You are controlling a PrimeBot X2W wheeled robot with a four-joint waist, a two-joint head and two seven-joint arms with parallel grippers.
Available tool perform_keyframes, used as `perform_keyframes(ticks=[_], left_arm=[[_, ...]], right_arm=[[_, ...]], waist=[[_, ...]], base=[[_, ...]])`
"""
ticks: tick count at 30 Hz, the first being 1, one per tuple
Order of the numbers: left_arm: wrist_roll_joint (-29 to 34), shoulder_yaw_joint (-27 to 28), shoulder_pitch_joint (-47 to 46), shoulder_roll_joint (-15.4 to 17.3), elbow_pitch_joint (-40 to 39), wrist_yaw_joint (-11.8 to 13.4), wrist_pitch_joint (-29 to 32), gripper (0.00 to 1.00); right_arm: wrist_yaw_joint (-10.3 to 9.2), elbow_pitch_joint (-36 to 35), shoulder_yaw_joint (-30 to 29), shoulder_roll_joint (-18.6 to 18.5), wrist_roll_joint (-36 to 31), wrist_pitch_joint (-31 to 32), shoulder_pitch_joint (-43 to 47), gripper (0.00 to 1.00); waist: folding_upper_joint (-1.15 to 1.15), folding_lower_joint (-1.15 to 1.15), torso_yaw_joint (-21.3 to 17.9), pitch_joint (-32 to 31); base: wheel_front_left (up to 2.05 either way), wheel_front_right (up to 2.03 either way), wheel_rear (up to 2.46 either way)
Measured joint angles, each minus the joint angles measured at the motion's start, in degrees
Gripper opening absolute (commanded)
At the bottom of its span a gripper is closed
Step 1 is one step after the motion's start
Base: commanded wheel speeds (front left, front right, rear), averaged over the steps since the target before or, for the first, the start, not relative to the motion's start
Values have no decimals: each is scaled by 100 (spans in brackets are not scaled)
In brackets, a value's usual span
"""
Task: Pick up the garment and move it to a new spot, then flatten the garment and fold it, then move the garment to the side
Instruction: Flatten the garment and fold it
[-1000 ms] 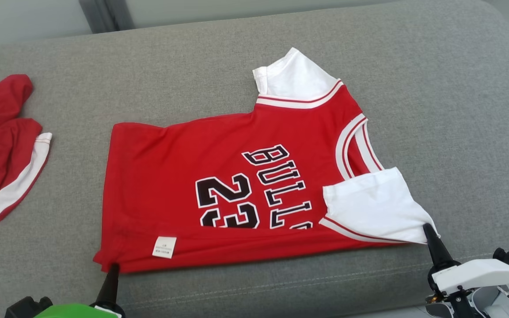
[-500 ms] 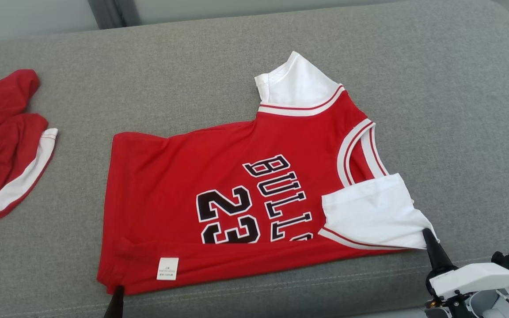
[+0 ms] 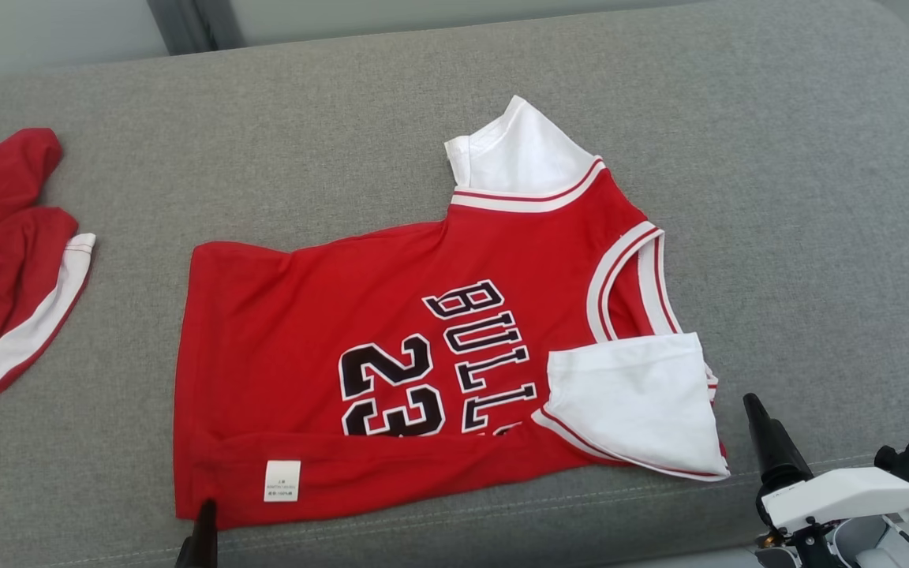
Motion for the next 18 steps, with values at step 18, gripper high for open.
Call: perform_keyframes(ticks=[18], left_arm=[[495,0,-187,246,-288,1,-391,100]], right_arm=[[-46,-277,-29,-375,-552,-127,10,100]], waist=[[0,0,-78,-151]], base=[[0,0,0]])
